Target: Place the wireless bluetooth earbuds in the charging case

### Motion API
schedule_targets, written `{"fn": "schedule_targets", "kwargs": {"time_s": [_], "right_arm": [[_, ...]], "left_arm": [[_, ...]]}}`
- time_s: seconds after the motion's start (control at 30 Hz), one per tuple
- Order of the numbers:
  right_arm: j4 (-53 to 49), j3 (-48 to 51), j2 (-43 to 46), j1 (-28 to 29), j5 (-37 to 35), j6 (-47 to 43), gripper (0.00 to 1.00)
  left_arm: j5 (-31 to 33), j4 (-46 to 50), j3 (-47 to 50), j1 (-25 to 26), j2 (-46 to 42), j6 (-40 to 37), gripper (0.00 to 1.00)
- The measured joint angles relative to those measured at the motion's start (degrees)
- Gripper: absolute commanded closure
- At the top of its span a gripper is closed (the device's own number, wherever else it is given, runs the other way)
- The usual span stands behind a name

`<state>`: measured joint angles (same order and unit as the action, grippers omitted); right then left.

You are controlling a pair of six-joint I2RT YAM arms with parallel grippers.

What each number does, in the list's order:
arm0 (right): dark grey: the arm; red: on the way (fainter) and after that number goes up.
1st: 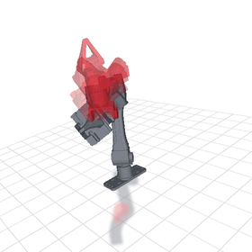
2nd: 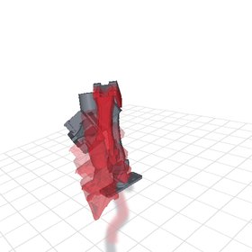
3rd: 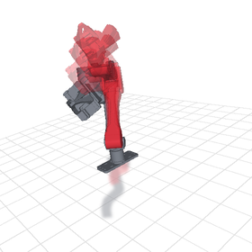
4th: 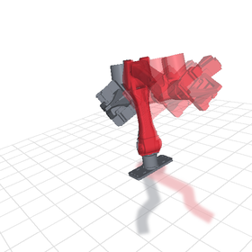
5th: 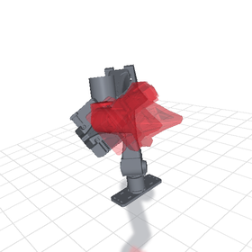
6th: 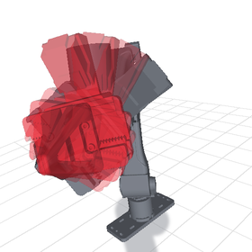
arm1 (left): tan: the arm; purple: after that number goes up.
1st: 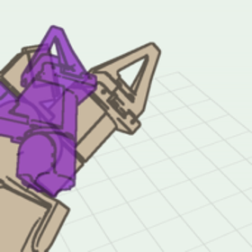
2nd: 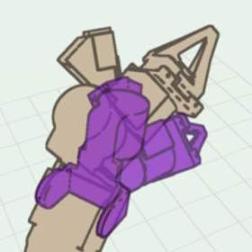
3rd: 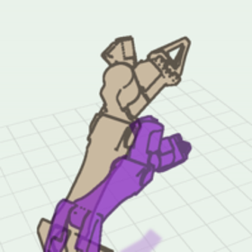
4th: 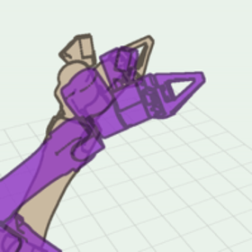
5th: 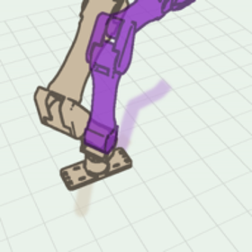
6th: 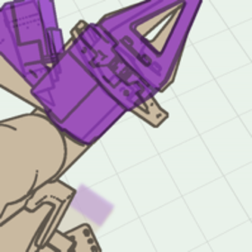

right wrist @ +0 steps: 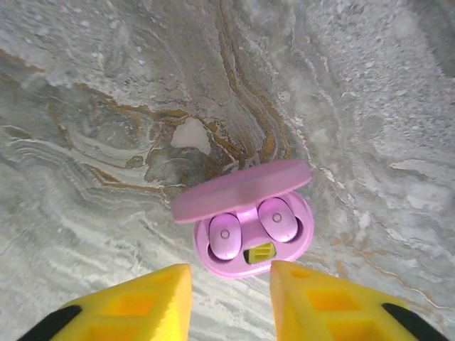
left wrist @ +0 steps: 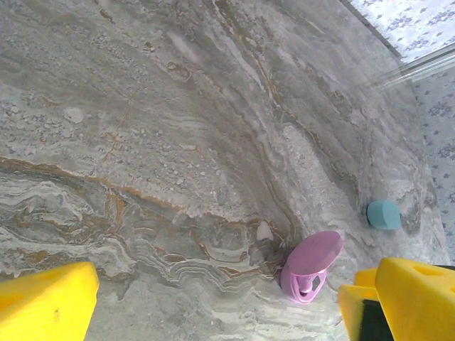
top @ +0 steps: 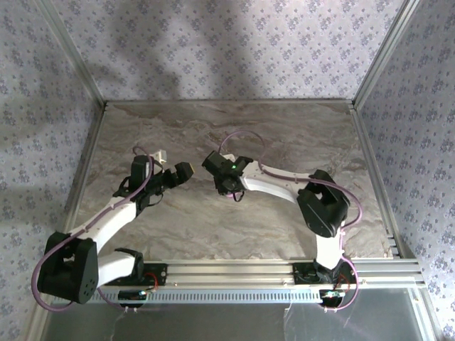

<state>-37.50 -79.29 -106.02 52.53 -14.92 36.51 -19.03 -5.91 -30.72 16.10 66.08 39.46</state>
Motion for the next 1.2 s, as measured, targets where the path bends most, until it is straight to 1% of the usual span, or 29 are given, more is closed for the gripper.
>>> {"fn": "schedule_targets", "kwargs": {"time_s": [0.1,0.17,0.3,0.53,0.67,0.73,0.9,1.03,1.2], "right_arm": [[2.0,4.0,4.9,-0.2,0.6,0.0,0.55],[3.4,7.2,8.6,-0.3,0.9,0.1,0.48],[5.7,14.6,17.5,-1.2,1.4,-0.2,0.39],[8.5,26.8,34.3,-4.7,3.0,0.0,0.27],[10.7,33.7,43.3,-8.5,6.3,-0.1,0.25],[11.9,37.3,47.4,-11.5,8.9,0.0,0.24],[13.8,43.8,54.7,-18.2,16.1,0.0,0.23],[15.4,45.9,56.5,-22.7,22.0,0.0,0.24],[19.0,46.8,53.4,-27.0,28.6,0.0,0.27]], "left_arm": [[0.0,-0.5,0.5,1.4,-1.5,0.0,0.0],[0.4,-1.0,0.9,3.0,-2.8,-0.2,0.0],[1.6,-3.0,1.6,7.1,-4.3,-1.5,0.0],[5.0,-6.3,2.8,13.3,-4.0,-5.2,0.0],[8.0,-8.1,2.8,16.4,-3.2,-7.2,0.0],[8.9,-8.4,2.6,17.6,-1.8,-7.9,0.0],[10.0,-6.2,-0.7,18.4,1.8,-8.4,0.0],[10.7,-4.3,-4.5,18.5,2.5,-8.3,0.0],[10.7,-4.4,-5.7,18.5,3.7,-7.3,0.0]]}}
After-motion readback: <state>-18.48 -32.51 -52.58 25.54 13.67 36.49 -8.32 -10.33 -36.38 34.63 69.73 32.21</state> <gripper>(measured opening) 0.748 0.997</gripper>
